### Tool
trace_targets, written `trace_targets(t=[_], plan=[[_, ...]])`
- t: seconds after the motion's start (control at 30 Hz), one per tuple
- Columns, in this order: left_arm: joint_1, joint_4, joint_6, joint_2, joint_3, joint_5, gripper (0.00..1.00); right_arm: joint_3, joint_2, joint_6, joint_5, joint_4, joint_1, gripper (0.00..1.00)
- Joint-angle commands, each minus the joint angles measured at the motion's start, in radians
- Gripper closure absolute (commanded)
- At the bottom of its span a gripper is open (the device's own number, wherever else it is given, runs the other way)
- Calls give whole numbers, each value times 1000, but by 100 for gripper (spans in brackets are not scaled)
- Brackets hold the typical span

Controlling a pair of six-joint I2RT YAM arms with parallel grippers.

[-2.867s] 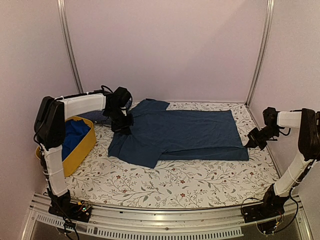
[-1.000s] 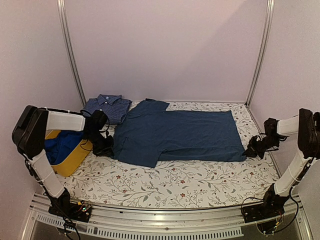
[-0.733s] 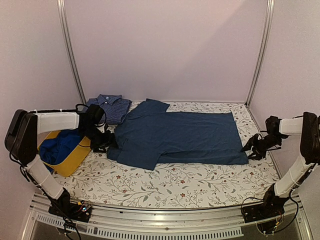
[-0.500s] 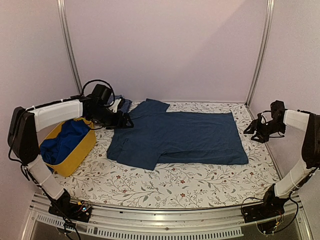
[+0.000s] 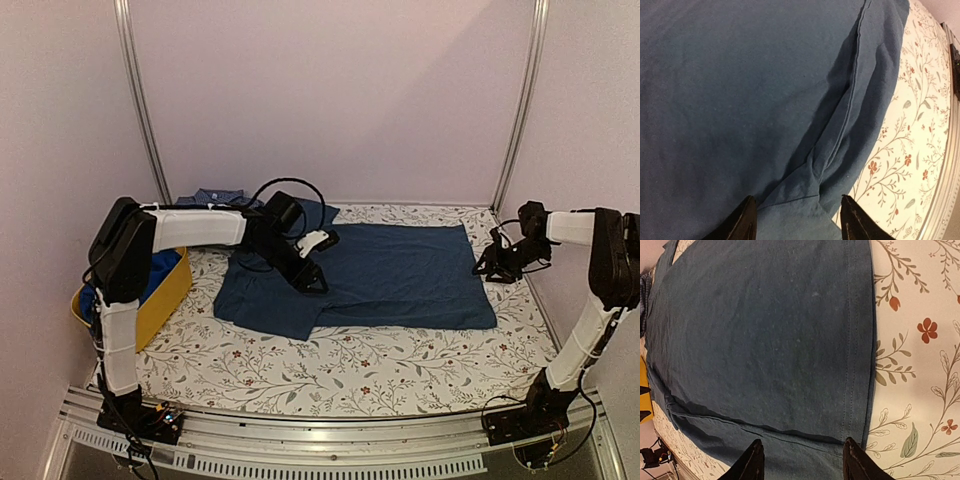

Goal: Fold and stack the mixed laundry pile
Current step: Fold the flattened T-shirt at the center of the board.

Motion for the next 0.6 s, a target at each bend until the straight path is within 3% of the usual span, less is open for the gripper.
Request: trace_targets(t=[0.0, 0.57], plan=[[-38, -24, 108, 43, 63, 16, 45, -12, 8, -29, 47, 3, 55, 48], [-94, -76, 180, 156, 123, -65, 49, -25, 49, -46, 304, -37, 109, 47]])
